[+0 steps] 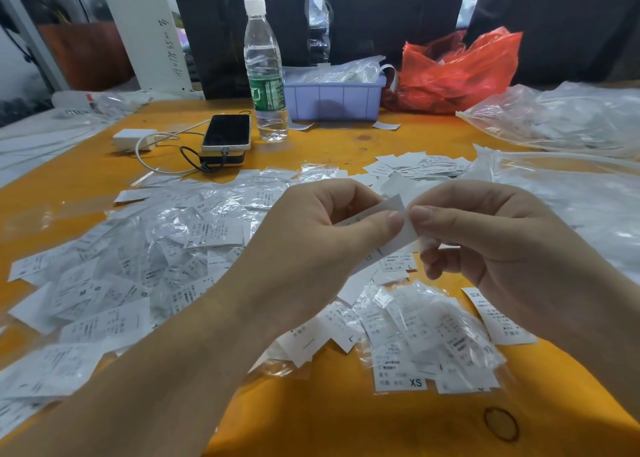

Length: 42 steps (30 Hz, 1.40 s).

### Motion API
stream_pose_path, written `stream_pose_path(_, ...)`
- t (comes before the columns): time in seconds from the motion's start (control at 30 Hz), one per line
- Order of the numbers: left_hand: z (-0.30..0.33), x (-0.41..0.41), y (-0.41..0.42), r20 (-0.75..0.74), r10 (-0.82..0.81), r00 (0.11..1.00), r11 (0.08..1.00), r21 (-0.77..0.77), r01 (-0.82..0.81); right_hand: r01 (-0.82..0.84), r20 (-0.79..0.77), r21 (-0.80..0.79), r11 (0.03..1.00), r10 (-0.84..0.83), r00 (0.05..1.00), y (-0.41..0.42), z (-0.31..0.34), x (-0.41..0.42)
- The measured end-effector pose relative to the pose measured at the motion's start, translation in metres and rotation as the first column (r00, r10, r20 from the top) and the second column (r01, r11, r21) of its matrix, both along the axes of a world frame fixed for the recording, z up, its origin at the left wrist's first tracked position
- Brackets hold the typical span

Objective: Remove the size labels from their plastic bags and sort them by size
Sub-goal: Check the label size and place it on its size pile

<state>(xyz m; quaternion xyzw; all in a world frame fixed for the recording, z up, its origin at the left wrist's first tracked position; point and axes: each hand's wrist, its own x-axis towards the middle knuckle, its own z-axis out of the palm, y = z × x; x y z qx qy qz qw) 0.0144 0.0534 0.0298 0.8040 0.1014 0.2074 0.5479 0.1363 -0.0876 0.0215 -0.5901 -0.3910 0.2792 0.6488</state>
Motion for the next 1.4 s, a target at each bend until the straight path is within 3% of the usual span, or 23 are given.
stream_pose_path(0.43, -0.0051, 0.0021, 0.0006, 0.035, 0.045, 0.998, 0.999, 0.030, -0.046, 0.025, 0.081, 0.015, 1.000, -0.027, 0.996, 0.0000, -0.0006, -0.0005)
stream_pose_path(0.63, -0.0064, -0.0002, 0.0025, 0.035, -0.007, 0.999, 0.999, 0.050, 0.006, 0.005, 0.089, -0.036, 0.999, -0.001, 0.996, 0.0002, -0.0004, -0.0029)
stream_pose_path(0.97, -0.0051, 0.0011, 0.0045, 0.074, -0.014, 0.997, 0.998, 0.056, 0.010, -0.119, 0.074, -0.091, 0.989, 0.125, 0.989, 0.0001, 0.0014, -0.0029)
stream_pose_path(1.27, -0.0063, 0.0029, 0.0049, 0.049, -0.046, 0.998, 0.998, 0.036, 0.044, 0.015, 0.081, -0.038, 0.999, -0.012, 0.997, -0.0022, 0.0022, 0.0034)
stream_pose_path(1.4, -0.0076, 0.0022, 0.0046, 0.023, -0.084, 0.996, 0.995, 0.053, 0.082, -0.026, 0.097, -0.061, 0.998, 0.032, 0.995, -0.0019, 0.0019, 0.0031)
